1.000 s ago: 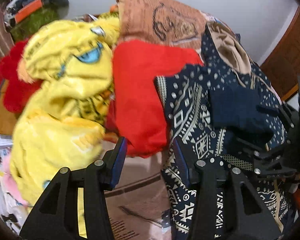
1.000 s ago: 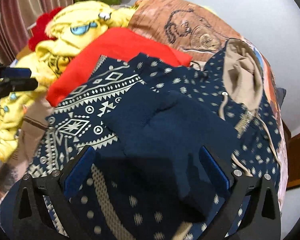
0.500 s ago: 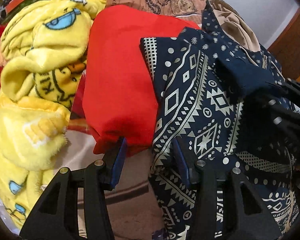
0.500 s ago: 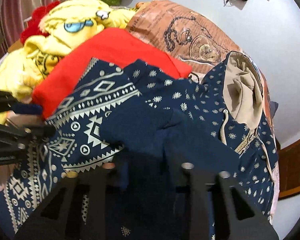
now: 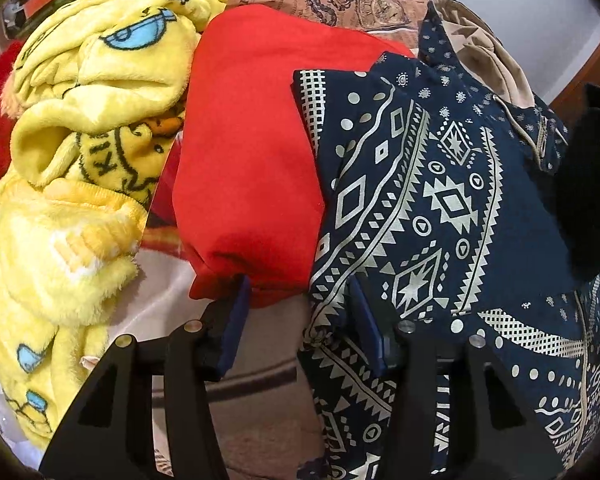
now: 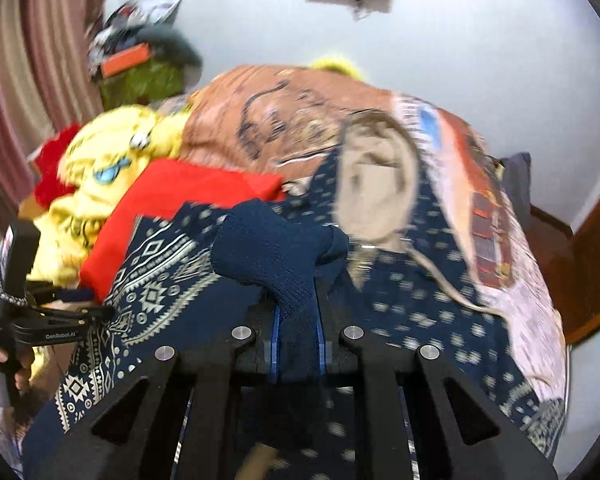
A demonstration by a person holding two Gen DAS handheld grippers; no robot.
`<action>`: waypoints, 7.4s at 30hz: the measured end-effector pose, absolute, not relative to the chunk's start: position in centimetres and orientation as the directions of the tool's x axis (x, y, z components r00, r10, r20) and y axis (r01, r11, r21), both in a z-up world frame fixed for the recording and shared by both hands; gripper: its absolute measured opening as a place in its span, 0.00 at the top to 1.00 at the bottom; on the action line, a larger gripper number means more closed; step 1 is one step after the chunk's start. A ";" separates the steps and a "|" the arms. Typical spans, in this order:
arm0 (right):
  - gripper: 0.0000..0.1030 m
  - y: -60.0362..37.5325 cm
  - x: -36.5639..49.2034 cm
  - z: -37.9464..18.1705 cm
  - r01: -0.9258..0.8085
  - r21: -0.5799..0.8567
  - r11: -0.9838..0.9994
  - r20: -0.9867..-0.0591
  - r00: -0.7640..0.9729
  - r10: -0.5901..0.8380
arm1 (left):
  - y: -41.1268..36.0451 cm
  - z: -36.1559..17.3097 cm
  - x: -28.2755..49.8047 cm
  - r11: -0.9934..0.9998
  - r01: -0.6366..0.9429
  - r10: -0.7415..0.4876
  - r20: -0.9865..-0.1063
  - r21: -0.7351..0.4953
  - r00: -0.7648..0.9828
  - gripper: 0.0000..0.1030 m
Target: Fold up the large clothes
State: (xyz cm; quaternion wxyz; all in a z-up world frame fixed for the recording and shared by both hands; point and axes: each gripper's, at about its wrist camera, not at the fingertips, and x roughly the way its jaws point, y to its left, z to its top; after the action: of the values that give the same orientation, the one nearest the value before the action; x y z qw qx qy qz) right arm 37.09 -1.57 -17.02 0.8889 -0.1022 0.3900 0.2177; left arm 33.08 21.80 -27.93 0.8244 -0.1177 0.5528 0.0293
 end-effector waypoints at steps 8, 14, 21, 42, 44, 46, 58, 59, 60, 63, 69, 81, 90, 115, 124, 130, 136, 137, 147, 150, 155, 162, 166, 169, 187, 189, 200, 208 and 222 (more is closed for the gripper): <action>0.89 -8.5 37.4 -17.0 -0.375 0.083 0.923 -0.735 0.602 0.311 | 20.8 -24.1 32.8 0.974 -0.177 -0.055 -0.902 -0.143 0.429 0.51; 0.89 -12.5 37.3 -18.9 -0.320 0.137 0.938 -0.758 0.575 0.307 | 18.8 -23.7 33.2 0.986 -0.153 0.009 -0.907 -0.061 0.421 0.51; 0.89 -16.4 38.0 -22.9 -0.230 0.252 0.940 -0.828 0.452 0.332 | 17.6 -25.9 34.3 0.989 -0.144 0.026 -0.922 -0.032 0.386 0.51; 0.86 -22.5 36.1 -23.3 -0.128 0.212 0.969 -0.865 0.437 0.247 | 18.3 -26.9 33.7 0.987 -0.157 0.087 -0.923 0.030 0.376 0.34; 0.84 -22.7 35.7 -22.5 -0.141 0.183 0.973 -0.866 0.446 0.227 | 18.1 -26.2 33.3 0.989 -0.141 0.095 -0.921 0.044 0.378 0.34; 0.78 -22.7 35.3 -21.4 -0.157 0.144 0.977 -0.860 0.469 0.201 | 17.8 -25.0 32.9 0.991 -0.124 0.089 -0.914 0.043 0.395 0.34; 0.30 -25.7 32.3 -13.6 -0.124 0.033 0.992 -0.717 0.689 0.110 | 11.6 -15.0 32.5 1.000 -0.006 0.027 -0.798 0.029 0.603 0.34; 0.30 -25.9 32.1 -13.3 -0.118 0.036 0.992 -0.710 0.696 0.109 | 10.9 -14.4 32.6 1.000 0.007 0.014 -0.789 0.023 0.615 0.34; 0.30 -26.3 31.9 -12.9 -0.109 0.039 0.993 -0.701 0.705 0.105 | 10.0 -13.7 32.8 1.000 0.024 0.001 -0.778 0.021 0.628 0.34; 0.29 -27.7 31.1 -12.2 -0.080 0.037 0.996 -0.687 0.722 0.083 | 7.7 -12.3 33.2 0.998 0.064 -0.027 -0.757 0.020 0.652 0.34; 0.25 -31.3 29.4 -13.2 -0.007 0.036 0.999 -0.696 0.717 0.030 | 2.2 -11.6 34.2 0.987 0.159 -0.099 -0.740 0.010 0.665 0.33; 0.25 -40.2 27.6 -23.2 0.240 0.377 0.895 -0.820 0.535 0.202 | -5.8 -15.3 35.2 0.959 0.284 -0.181 -0.794 -0.011 0.581 0.33; 0.25 -43.6 26.5 -27.8 0.386 0.605 0.696 -0.757 0.549 0.354 | -6.1 -17.1 35.4 0.960 0.280 -0.183 -0.820 -0.029 0.543 0.33; 0.91 -39.6 32.9 -15.7 0.255 0.456 0.852 -0.667 0.732 0.138 | -1.7 -16.3 33.7 0.978 0.200 -0.162 -0.796 -0.053 0.583 0.33; 0.91 -29.0 35.5 -7.1 -0.070 0.444 0.893 -0.520 0.792 0.320 | 1.1 -14.4 32.4 0.982 0.168 -0.175 -0.762 -0.088 0.624 0.33; 0.91 -21.3 37.8 -9.4 -0.192 0.454 0.870 -0.559 0.699 0.446 | 3.5 -13.0 31.0 0.984 0.145 -0.173 -0.740 -0.103 0.651 0.33; 0.91 -14.2 39.0 -15.2 -0.263 0.478 0.838 -0.657 0.527 0.539 | 6.2 -13.1 29.9 0.989 0.106 -0.146 -0.742 -0.101 0.654 0.33; 0.91 -12.9 39.0 -16.8 -0.274 0.473 0.837 -0.685 0.483 0.545 | 6.4 -13.2 29.8 0.990 0.101 -0.143 -0.745 -0.102 0.651 0.33; 0.91 -9.1 37.0 -23.7 -0.308 0.430 0.848 -0.821 0.258 0.510 | 7.7 -15.6 29.3 0.991 0.072 -0.131 -0.785 -0.109 0.605 0.33; 0.91 -9.8 36.1 -23.4 -0.322 0.409 0.854 -0.831 0.257 0.494 | 7.0 -15.9 29.6 0.992 0.086 -0.124 -0.794 -0.091 0.594 0.33; 0.75 -12.7 35.2 -20.4 -0.345 0.310 0.886 -0.834 0.349 0.427 | 4.5 -15.2 30.5 0.988 0.147 -0.130 -0.790 -0.051 0.599 0.33; 0.34 -18.8 33.8 -16.2 -0.271 0.100 0.957 -0.767 0.592 0.248 | -1.5 -13.3 32.6 0.962 0.272 -0.157 -0.771 0.022 0.617 0.33; 0.28 -22.6 32.9 -15.4 -0.194 0.061 0.979 -0.741 0.648 0.175 | -6.1 -13.2 34.5 0.931 0.361 -0.184 -0.772 0.062 0.608 0.33; 0.28 -25.3 32.5 -15.8 -0.145 0.095 0.985 -0.746 0.645 0.167 | -9.2 -13.8 35.7 0.904 0.417 -0.196 -0.779 0.091 0.595 0.33; 0.27 -30.5 33.6 -22.2 -0.030 0.264 0.964 -0.823 0.514 0.242 | -18.0 -22.5 43.6 0.850 0.526 -0.208 -0.888 0.045 0.411 0.69; 0.27 -30.0 34.0 -22.4 -0.041 0.271 0.962 -0.824 0.506 0.253 | -17.8 -22.0 44.1 0.857 0.514 -0.220 -0.880 0.031 0.420 0.83; 0.27 -26.4 35.7 -23.8 -0.111 0.279 0.954 -0.834 0.464 0.298 | -7.5 -12.2 42.7 0.943 0.321 -0.282 -0.739 -0.094 0.611 0.96; 0.27 -25.4 35.5 -25.3 -0.131 0.238 0.962 -0.860 0.431 0.271 | 3.3 -14.0 39.9 0.989 0.111 -0.148 -0.779 -0.100 0.609 0.96; 0.21 -23.8 34.1 -25.5 -0.172 0.108 0.979 -0.885 0.431 0.173 | 7.6 -24.5 35.1 0.998 0.055 0.008 -0.902 0.036 0.433 0.83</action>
State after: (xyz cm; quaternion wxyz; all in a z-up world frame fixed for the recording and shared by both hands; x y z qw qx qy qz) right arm 34.09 -23.81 -25.48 0.8459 0.0007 0.5235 0.1021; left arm 35.09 7.58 -24.50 0.8458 0.0299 0.5325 -0.0138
